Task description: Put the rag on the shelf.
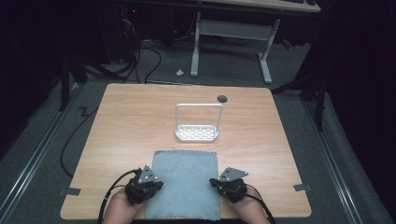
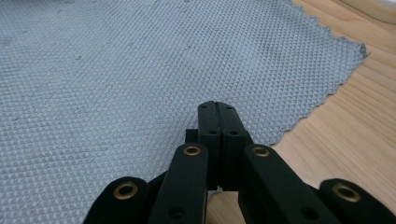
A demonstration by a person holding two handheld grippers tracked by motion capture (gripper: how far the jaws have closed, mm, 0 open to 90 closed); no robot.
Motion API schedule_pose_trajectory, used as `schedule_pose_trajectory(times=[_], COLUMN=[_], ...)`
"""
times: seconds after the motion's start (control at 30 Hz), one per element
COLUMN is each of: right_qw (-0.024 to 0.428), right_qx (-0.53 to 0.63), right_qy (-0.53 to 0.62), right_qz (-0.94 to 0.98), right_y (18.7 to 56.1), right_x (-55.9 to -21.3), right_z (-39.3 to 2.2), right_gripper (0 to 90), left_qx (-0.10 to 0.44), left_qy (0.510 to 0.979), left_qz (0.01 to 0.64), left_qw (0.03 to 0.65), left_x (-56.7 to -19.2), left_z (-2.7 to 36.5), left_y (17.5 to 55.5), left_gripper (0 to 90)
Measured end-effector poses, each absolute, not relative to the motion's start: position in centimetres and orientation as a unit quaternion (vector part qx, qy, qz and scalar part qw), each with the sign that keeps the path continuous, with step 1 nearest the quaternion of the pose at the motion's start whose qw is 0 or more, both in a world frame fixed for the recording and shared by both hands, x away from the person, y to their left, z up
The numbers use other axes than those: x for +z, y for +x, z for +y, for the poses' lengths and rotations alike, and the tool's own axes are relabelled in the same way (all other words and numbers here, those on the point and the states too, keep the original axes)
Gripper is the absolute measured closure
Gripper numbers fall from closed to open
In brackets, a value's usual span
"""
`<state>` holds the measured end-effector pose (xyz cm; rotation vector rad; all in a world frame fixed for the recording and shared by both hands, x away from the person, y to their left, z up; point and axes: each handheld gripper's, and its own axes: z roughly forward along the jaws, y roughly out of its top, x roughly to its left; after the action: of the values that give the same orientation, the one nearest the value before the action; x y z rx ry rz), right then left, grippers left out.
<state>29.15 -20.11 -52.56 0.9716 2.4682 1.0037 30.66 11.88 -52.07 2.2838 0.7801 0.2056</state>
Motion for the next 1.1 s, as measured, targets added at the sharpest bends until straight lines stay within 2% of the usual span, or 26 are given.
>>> schedule_pose_trajectory(times=[0.33,0.6,0.7,0.93,1.1], right_qw=[0.17,0.171,0.171,0.191,0.187], right_qx=[0.345,0.345,0.341,0.389,0.39], right_qy=[0.377,0.399,0.399,0.407,0.413], right_qz=[0.843,0.832,0.834,0.804,0.802], right_y=[28.2,28.1,28.1,27.9,28.1], right_x=[-52.5,-52.5,-52.5,-51.3,-51.7], right_z=[-23.8,-25.8,-25.7,-26.5,-26.6], right_gripper=[90.0,90.0,90.0,86.9,82.7], left_qx=[0.061,0.061,0.064,0.078,0.085], left_qy=[0.895,0.895,0.888,0.838,0.802], left_qz=[0.26,0.259,0.272,0.349,0.395], left_qw=[0.356,0.357,0.366,0.413,0.439], left_x=[-52.0,-51.9,-51.8,-51.8,-52.0], left_z=[9.2,9.6,10.3,13.0,14.1], left_y=[30.7,30.5,30.7,32.0,33.4], left_gripper=[88.3,85.4,83.8,70.2,61.9])
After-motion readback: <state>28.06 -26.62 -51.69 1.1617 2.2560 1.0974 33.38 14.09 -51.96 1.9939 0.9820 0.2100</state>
